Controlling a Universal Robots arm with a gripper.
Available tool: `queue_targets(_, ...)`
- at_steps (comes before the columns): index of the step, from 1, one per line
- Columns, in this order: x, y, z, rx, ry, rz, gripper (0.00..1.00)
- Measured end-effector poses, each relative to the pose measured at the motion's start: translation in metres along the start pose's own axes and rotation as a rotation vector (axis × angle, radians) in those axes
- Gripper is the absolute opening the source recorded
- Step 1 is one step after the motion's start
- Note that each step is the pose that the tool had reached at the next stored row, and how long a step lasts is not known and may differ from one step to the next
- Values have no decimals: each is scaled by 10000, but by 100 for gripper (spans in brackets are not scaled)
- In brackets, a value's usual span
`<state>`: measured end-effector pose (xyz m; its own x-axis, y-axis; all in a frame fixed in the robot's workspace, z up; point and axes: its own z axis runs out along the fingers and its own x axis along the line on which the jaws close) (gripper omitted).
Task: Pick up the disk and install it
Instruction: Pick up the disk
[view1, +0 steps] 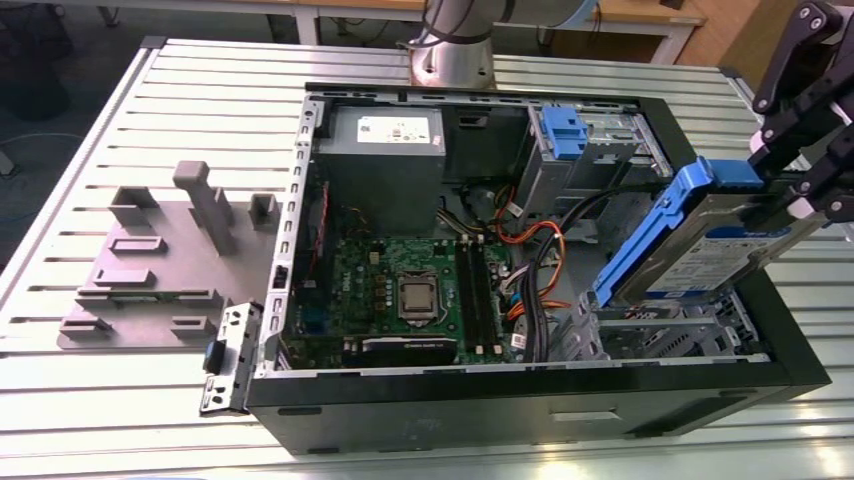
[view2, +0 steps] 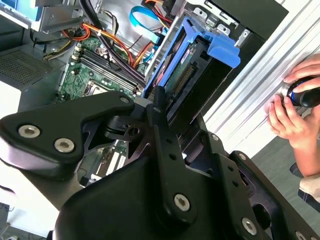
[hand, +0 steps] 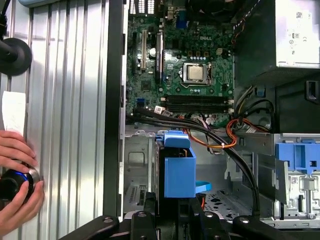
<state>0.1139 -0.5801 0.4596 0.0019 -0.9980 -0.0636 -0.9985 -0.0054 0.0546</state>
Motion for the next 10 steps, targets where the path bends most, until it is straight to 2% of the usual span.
queue_targets(3, -1, -23, 27, 0, 2, 0, 35)
queue_targets(10, 1, -26, 49, 0, 1, 2, 35)
